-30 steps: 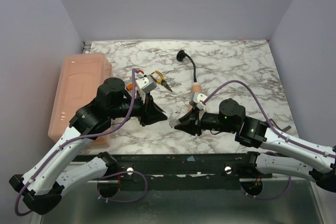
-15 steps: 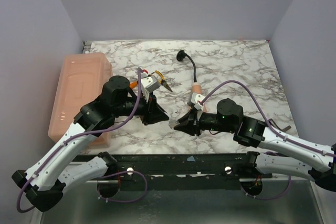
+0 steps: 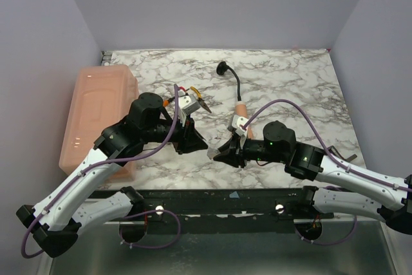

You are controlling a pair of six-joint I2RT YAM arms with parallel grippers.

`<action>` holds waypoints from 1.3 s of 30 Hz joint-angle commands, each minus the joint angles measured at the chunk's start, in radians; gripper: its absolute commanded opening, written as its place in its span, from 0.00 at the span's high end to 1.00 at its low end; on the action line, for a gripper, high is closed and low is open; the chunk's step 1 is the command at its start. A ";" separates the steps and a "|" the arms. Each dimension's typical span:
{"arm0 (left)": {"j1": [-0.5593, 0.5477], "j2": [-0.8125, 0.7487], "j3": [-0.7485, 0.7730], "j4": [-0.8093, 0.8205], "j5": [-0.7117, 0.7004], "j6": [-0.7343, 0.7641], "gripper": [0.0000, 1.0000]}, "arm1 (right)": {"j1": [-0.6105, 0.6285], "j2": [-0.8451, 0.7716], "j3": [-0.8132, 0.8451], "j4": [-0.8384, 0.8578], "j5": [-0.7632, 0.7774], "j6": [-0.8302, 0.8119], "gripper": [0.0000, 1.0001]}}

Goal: Paint the nails

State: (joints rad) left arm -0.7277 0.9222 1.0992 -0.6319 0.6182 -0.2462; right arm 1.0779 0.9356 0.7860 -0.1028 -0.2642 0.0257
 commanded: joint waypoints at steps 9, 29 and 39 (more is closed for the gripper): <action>-0.009 -0.006 -0.005 -0.038 0.000 0.027 1.00 | -0.002 -0.017 0.030 0.068 -0.014 -0.007 1.00; -0.009 -0.020 -0.014 -0.082 0.022 0.033 1.00 | -0.002 -0.016 0.044 0.068 -0.027 0.002 1.00; -0.013 0.049 0.017 -0.100 0.065 0.058 1.00 | -0.003 0.031 0.065 0.089 -0.086 0.002 1.00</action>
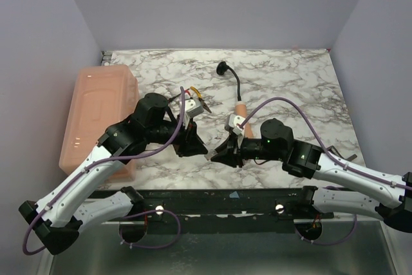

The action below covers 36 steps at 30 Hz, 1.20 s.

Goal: Paint the nails

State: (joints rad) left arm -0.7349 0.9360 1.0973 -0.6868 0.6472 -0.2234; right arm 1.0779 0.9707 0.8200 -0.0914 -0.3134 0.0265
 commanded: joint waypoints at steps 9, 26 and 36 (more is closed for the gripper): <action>-0.028 0.048 0.029 -0.030 0.075 0.075 1.00 | -0.002 0.023 0.078 0.077 -0.048 -0.016 1.00; -0.038 0.007 -0.008 0.002 0.215 0.262 0.93 | -0.001 0.013 0.098 0.127 -0.211 0.009 1.00; -0.037 -0.048 -0.032 0.027 0.288 0.291 0.36 | -0.002 0.029 0.122 0.099 -0.368 0.014 1.00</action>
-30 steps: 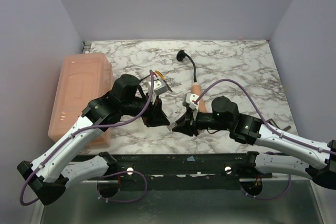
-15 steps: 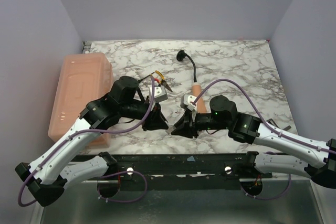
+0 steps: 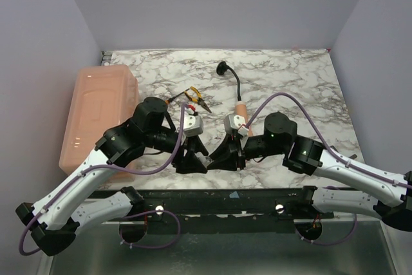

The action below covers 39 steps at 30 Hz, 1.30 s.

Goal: Paint the nails

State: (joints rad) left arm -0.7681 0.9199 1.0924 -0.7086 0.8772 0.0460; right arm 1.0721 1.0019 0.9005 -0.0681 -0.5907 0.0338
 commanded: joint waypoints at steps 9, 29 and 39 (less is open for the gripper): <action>0.003 -0.150 -0.015 0.085 -0.053 -0.080 0.01 | 0.004 -0.004 0.041 0.041 -0.073 0.010 1.00; 0.002 -0.093 0.150 -0.045 -0.429 -0.329 0.34 | 0.003 -0.031 0.022 0.019 0.229 0.004 1.00; 0.001 -0.080 0.140 -0.047 -0.424 -0.344 0.42 | 0.004 -0.024 0.030 0.024 0.225 0.012 1.00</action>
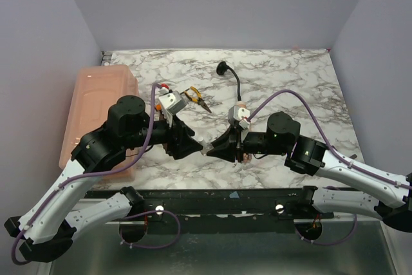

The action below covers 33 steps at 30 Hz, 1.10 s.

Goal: Paint the nails

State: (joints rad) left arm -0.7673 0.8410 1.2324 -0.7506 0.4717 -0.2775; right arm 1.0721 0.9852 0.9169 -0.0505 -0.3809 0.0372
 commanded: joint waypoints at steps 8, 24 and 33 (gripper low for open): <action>-0.004 0.002 -0.034 0.049 0.022 -0.025 0.45 | 0.004 0.009 0.020 -0.002 -0.003 0.013 1.00; -0.033 -0.017 -0.117 0.128 0.093 0.027 0.81 | 0.003 0.027 0.027 0.013 -0.030 0.030 1.00; -0.033 -0.064 -0.159 0.155 0.317 0.161 1.00 | 0.004 -0.005 0.039 0.087 -0.135 0.086 1.00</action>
State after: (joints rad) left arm -0.7933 0.8009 1.0954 -0.6147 0.6106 -0.2081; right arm 1.0721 1.0080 0.9173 -0.0647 -0.4374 0.0875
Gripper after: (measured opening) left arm 0.209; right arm 0.241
